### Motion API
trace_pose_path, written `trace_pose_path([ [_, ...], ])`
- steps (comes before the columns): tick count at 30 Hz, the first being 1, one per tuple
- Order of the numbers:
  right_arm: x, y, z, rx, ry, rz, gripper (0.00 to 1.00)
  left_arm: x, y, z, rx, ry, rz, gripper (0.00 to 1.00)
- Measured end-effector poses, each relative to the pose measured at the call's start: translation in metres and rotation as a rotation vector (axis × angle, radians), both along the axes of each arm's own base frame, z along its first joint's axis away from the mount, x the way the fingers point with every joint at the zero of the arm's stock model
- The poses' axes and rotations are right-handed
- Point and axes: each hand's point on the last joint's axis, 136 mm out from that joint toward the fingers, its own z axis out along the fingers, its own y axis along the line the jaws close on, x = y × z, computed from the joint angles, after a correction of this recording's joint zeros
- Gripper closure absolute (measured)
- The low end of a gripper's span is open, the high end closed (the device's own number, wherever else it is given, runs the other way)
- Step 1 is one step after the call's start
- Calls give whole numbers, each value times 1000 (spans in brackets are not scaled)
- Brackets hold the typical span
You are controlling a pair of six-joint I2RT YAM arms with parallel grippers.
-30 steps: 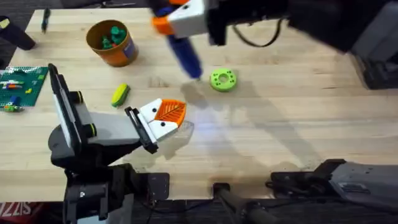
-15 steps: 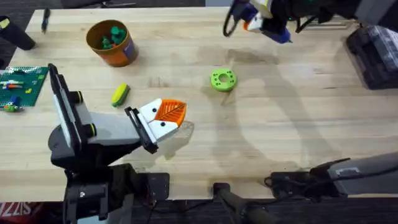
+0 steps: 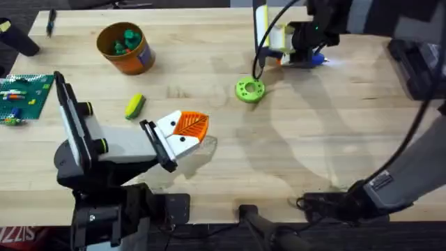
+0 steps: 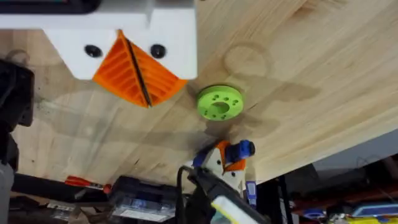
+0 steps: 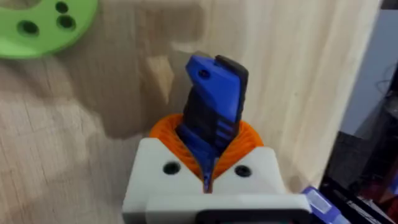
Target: Pick up the gripper from the table and insert it into the empty holder that is missing its gripper. Then pick up a screw, insert it into the mounting hole, and use the screwdriver to tighten it. Finally, clean up the table by picking up the vegetable and placing it into the bucket.
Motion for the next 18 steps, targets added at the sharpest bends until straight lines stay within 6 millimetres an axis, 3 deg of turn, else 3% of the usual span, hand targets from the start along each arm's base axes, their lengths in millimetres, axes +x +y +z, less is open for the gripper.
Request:
trace_pose_path([
  [3, -2, -3, -18, -28, 34, 5, 974, 0, 0, 0, 0, 0, 0, 999],
  [6, -3, -6, -21, -45, 40, 4, 940, 0, 0, 0, 0, 0, 0, 999],
  [9, -3, -6, -20, -53, 45, 9, 700, 0, 0, 0, 0, 0, 0, 999],
  [13, -2, -6, -14, -50, 47, -1, 122, 0, 0, 0, 0, 0, 0, 999],
  [14, -2, -7, -12, -49, 49, -4, 37, 0, 0, 0, 0, 0, 0, 999],
  [18, -13, -9, -13, -41, 99, -42, 7, 0, 0, 0, 0, 0, 0, 999],
])
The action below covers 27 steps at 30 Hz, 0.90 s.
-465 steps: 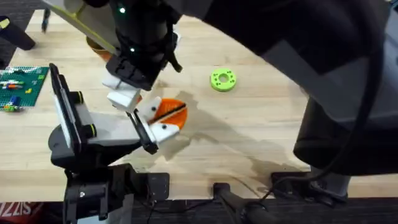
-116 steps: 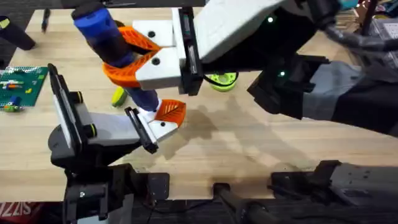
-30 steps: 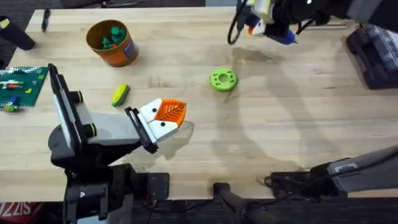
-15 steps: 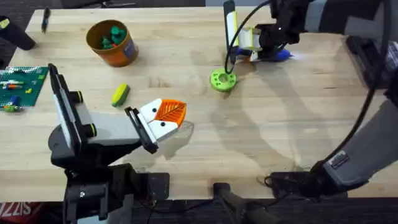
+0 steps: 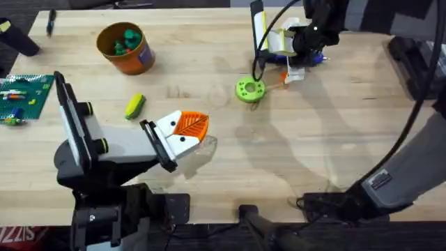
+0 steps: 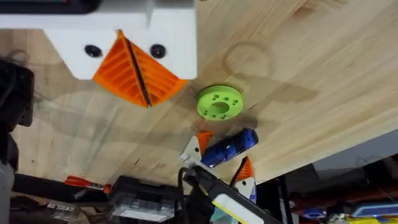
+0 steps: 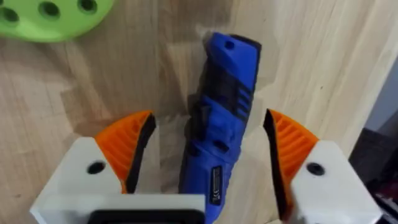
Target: Pick up the gripper from the table and insert it into the empty holder that is missing its gripper. Then pick up a screw, insert it into the mounting hole, and use the screwdriver to tighten it. Finally, clean up the table by picking up the vegetable and placing it into the bucket.
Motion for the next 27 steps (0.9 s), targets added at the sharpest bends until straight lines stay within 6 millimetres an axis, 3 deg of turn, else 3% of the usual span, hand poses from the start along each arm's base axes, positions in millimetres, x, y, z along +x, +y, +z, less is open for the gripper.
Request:
trace_pose_path([
  [3, -5, -1, -1, 13, 24, -44, 8, 0, 0, 0, 0, 0, 0, 997],
  [6, -10, -2, 0, 31, 50, -97, 7, 0, 0, 0, 2, -3, 0, 882],
  [8, -12, -2, 4, 49, 57, -144, 8, 0, 0, 0, 4, -7, 0, 621],
  [14, -10, -2, 40, 159, 5, -340, 8, 0, 0, 0, 7, -11, -1, 63],
  [20, -13, -3, 88, 338, -43, -616, 8, 0, 0, 0, 6, -10, 0, 27],
  [27, -43, -8, 128, 459, -24, -827, 8, 14, 10, 1, -16, 29, 99, 25],
])
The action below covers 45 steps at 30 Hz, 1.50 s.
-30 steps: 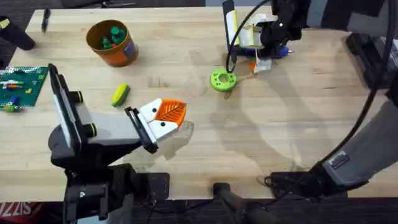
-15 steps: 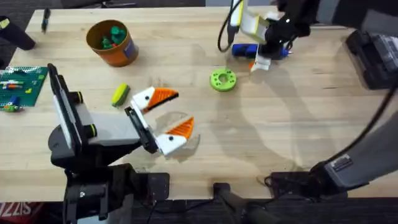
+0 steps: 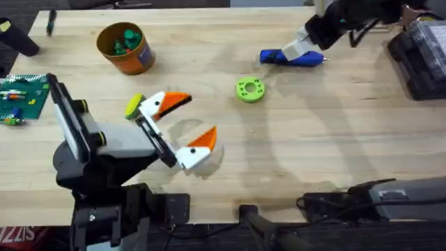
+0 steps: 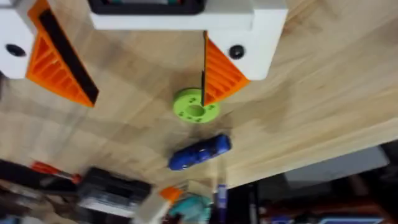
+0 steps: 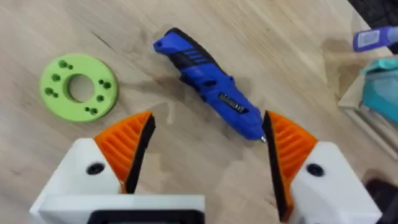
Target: Pick up the gripper from the table and insert it into the empty holder that is missing its gripper. Then pick up a screw, insert it into the mounting hole, and use the screwdriver to tighten it. Finally, clean up the table by picking up the vegetable and placing it into the bucket.
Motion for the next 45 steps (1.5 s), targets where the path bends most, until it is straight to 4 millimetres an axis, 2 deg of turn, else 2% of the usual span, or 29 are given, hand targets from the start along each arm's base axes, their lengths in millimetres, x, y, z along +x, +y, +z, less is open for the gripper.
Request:
trace_pose_path([
  [5, -20, -4, 24, 53, -8, -76, 7, 16, 18, 7, -39, 74, 161, 24],
  [9, -26, -5, 37, 79, -27, -106, 8, 17, 31, 29, -46, 124, 283, 21],
  [14, -28, -5, 41, 123, -26, -167, 7, 13, 46, 62, -26, 189, 403, 21],
  [17, -29, -7, 44, 166, -23, -229, 8, 16, 54, 75, 13, 250, 453, 21],
  [23, -39, -23, 61, 215, -47, -324, 9, 30, 74, 83, 126, 471, 536, 21],
  [28, -49, -42, 70, 226, -53, -386, 8, 43, 97, 78, 265, 672, 605, 21],
  [34, -51, -51, 68, 226, -43, -419, 8, 77, 126, 76, 409, 739, 678, 21],
  [40, -51, -51, 68, 228, -42, -423, 8, 92, 139, 42, 488, 869, 681, 16],
  [45, -51, -51, 68, 228, -42, -423, 8, 98, 150, 2, 593, 1002, 652, 16],
])
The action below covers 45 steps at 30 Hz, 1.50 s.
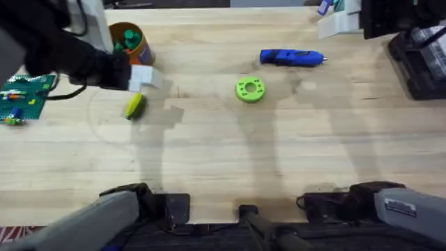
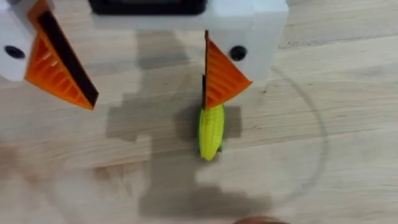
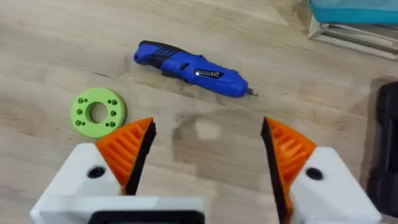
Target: Pick up the gripper from the table and insert it into the empty holder that is missing its gripper. Then pick up a screw, insert it into the mounting hole, and use the screwdriver to tighten it. Finally, clean up the table by picking up the vegetable and placing it into the bucket.
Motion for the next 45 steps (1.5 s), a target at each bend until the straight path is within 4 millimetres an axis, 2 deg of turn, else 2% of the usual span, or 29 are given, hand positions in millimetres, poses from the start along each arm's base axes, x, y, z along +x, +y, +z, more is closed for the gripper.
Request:
trace_pose_path([
  [9, 0, 0, 0, 0, 0, 0, 8, 7, 21, -74, 87, 264, -81, 16],
  [15, 0, 0, 0, 0, 0, 0, 8, 19, 33, -114, 105, 334, -100, 16],
  [19, 0, 0, 0, 0, 0, 0, 8, 22, 39, -133, 106, 365, -102, 15],
  [23, 0, 0, 0, 0, 0, 0, 8, 25, 41, -132, 108, 357, -100, 20],
  [24, 0, 0, 0, 0, 0, 0, 8, 25, 41, -132, 107, 357, -99, 108],
  [29, 0, 0, 0, 0, 0, 0, 8, 26, 49, -131, 141, 359, -91, 867],
  [30, 0, 0, 0, 0, 0, 0, 8, 26, 48, -131, 138, 358, -95, 961],
  [34, 0, 0, 0, 0, 0, 0, 8, 27, 47, -130, 134, 356, -99, 989],
  [38, 0, 0, 0, 0, 0, 0, 8, 33, 37, -127, 72, 346, -111, 991],
  [41, 0, 0, 0, 0, 0, 0, 8, 47, 29, -116, 20, 303, -121, 992],
  [45, 0, 0, 0, 0, 0, 0, 7, 81, 21, -85, -38, 182, -137, 992],
])
